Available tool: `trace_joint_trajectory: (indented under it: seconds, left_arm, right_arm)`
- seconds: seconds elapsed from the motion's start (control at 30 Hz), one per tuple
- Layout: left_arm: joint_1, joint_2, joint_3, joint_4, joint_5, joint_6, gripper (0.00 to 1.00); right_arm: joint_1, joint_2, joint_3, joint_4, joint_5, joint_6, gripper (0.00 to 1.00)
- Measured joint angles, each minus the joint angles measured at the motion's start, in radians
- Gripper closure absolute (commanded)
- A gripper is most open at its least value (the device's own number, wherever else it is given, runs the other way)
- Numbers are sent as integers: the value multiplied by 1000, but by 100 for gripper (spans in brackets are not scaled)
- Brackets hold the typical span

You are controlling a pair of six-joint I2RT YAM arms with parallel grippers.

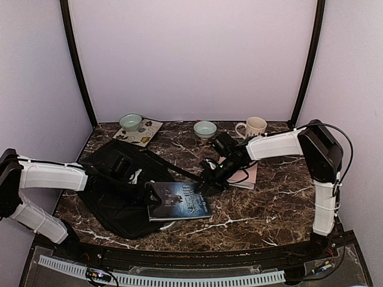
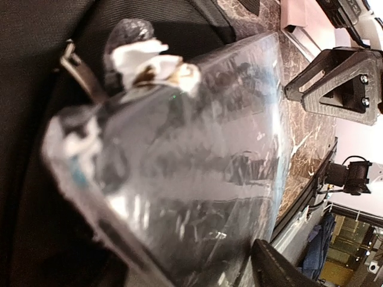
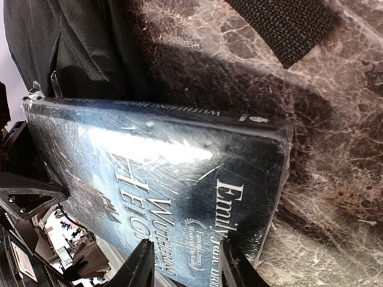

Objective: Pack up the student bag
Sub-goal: Pick up the book at the center of the board.

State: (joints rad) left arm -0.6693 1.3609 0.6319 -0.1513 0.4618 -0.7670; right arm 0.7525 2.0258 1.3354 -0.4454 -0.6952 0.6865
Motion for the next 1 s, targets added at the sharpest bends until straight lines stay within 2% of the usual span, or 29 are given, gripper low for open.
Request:
trace_joint_trajectory:
  seconds: [0.27,0.37,0.5,0.63,0.83,1.0]
  left_arm:
    - [0,16,27,38,32,6,58]
    - [13,11,49,27,39,-21,80]
    - [23,-12,156,27,63,-89,100]
    - [23,23,225,-41,56,-89,100]
    - [15,45,292,-94,49,-50,100]
    - [10,39,381,-137,33,2,100]
  right_arm:
    - [0,1,3,-2,0,1,63]
    - [0,1,3,-4,3,3,62]
    - [-5,-14,-1,0,5,8,50]
    - [0,-21,-2,19,19,18,38]
    - [-18,-47,10,-12,88,17,29]
    - [-74,-131,50,-83,185,-14,13]
